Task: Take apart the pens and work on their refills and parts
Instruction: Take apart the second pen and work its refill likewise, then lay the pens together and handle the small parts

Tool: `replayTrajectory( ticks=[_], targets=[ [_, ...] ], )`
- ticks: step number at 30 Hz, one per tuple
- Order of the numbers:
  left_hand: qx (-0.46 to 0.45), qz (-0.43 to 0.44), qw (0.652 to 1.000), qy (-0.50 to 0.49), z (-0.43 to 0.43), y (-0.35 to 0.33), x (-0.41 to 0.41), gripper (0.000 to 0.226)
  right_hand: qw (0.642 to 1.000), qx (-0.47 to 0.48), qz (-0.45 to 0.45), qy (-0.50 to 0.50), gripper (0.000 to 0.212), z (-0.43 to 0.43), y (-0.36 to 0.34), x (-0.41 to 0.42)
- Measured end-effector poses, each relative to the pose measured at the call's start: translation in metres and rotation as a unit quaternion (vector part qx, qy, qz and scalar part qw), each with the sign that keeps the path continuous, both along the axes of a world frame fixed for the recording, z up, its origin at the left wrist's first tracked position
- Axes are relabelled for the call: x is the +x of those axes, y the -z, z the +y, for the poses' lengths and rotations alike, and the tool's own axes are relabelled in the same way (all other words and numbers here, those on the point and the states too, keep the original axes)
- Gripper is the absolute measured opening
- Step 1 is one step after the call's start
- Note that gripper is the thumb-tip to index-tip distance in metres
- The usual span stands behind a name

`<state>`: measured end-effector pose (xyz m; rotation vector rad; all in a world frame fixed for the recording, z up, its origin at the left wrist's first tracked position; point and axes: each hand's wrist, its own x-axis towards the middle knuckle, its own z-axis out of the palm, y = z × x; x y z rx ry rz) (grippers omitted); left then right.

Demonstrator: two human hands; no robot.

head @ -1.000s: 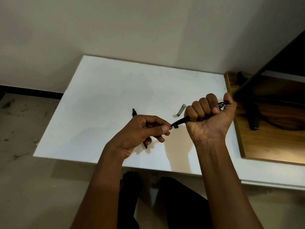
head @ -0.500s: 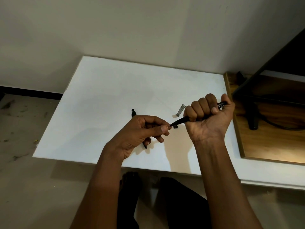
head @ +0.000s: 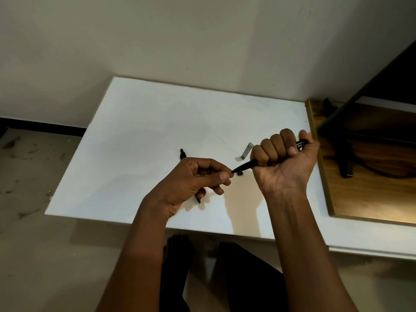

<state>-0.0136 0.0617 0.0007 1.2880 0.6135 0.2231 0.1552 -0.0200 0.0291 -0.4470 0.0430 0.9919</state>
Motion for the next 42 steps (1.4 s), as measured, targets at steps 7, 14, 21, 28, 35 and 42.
replayTrajectory(
  ticks=[7,14,21,28,35,42],
  targets=[
    [-0.003,0.001,1.0,-0.001,0.0,0.001,0.002,0.013,1.0,0.0,-0.013,-0.004,0.059,0.0,-0.001,0.0],
    [0.004,0.006,1.0,0.006,0.0,0.001,0.002,0.017,0.997,-0.029,-0.07,-0.012,0.055,0.001,-0.008,-0.002],
    [0.01,0.006,1.0,0.007,0.001,0.003,0.002,0.006,0.997,-0.024,-0.075,-0.007,0.058,0.001,-0.008,-0.002],
    [0.012,0.008,1.0,0.001,0.002,0.005,0.001,0.007,0.998,-0.012,-0.068,-0.004,0.054,0.001,-0.006,-0.001],
    [-0.002,0.029,0.999,-0.042,0.005,0.009,0.001,0.008,0.995,-0.025,-0.089,-0.047,0.055,0.0,-0.003,-0.002],
    [0.043,0.153,0.955,-0.251,0.012,0.02,-0.001,0.005,0.949,-0.175,-0.239,-0.111,0.03,0.011,0.01,-0.004]
  ],
)
